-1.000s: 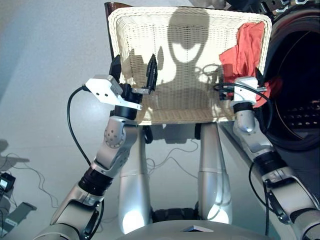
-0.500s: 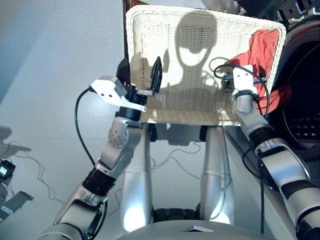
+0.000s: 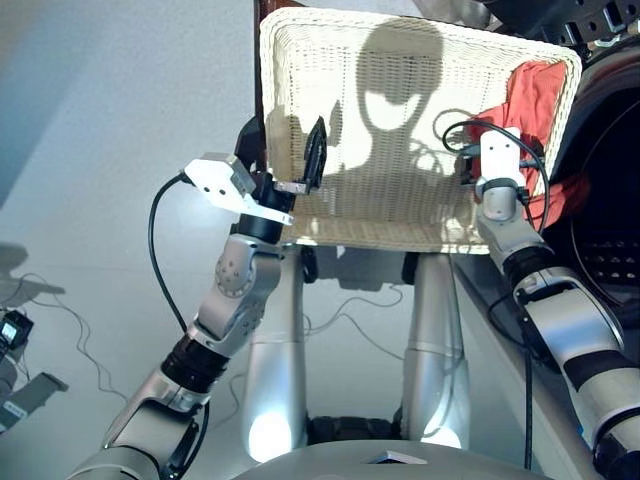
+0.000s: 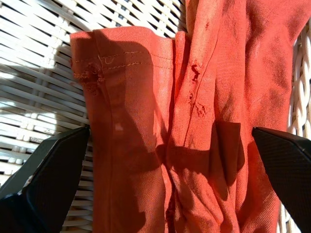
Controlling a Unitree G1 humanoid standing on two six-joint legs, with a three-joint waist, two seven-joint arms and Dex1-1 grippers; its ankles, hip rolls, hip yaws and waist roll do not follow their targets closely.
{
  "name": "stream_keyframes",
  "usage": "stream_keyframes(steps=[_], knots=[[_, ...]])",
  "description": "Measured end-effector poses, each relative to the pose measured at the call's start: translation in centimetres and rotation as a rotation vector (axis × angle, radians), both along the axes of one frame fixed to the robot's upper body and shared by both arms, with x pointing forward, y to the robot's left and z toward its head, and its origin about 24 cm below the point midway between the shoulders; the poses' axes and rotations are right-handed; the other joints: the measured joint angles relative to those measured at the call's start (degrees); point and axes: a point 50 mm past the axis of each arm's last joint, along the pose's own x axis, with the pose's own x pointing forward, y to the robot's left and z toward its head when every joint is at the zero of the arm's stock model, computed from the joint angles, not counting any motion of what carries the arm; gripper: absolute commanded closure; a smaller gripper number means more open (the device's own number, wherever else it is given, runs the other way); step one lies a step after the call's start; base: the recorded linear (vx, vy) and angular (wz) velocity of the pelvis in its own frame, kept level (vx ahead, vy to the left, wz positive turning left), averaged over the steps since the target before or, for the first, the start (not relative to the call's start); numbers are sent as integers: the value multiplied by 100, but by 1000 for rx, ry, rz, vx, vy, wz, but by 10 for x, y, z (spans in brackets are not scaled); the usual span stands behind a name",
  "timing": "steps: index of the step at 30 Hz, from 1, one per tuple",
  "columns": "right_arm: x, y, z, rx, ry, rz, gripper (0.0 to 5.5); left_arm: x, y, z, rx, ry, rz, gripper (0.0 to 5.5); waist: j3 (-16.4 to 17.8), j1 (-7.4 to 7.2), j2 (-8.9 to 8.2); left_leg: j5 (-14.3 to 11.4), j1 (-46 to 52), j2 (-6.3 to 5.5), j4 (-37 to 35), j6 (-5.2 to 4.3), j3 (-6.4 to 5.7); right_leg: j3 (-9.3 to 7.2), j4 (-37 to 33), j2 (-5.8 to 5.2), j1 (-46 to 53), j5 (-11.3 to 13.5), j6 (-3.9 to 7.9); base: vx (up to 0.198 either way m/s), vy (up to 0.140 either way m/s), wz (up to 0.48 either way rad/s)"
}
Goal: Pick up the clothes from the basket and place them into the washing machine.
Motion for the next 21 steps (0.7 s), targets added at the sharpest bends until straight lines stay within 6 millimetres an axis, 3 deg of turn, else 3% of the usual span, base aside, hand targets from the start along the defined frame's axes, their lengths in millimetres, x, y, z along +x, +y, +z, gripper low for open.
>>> stream_keyframes(steps=[10, 11, 12, 15, 21], knots=[[1, -1, 8, 73, -57, 23, 0, 0, 1, 1, 9, -4, 2, 0, -4, -9, 3, 17, -108, -2, -167, -30, -27, -18, -27, 0, -167, 29, -44, 0, 0, 0], [1, -1, 9, 74, -59, 28, 371, 0, 1, 1, 10, -4, 2, 0, -4, -10, 3, 17, -112, -1, -184, -30, -28, -23, -30, 0, -182, 35, -53, 0, 0, 0], [2, 0, 10, 73, -56, 44, 550, 0, 1, 1, 11, -5, 1, 0, -5, -3, 3, 17, -122, -1, -195, -31, -27, -23, -28, 0, -206, 46, -69, 0, 0, 0], [3, 5, 13, 76, -60, 68, 550, -1, 1, 2, 14, -9, -6, 0, -7, 18, 14, 17, -201, -1, -210, -34, -27, -27, -23, 0, -299, 61, -90, 0, 0, 0], [3, -17, 18, 132, -33, -41, 550, -1, 1, 1, 16, -7, -6, 0, 13, 58, 66, 60, -248, 4, -163, -56, -30, -42, -12, -2, -334, 74, -83, 0, 0, 0]])
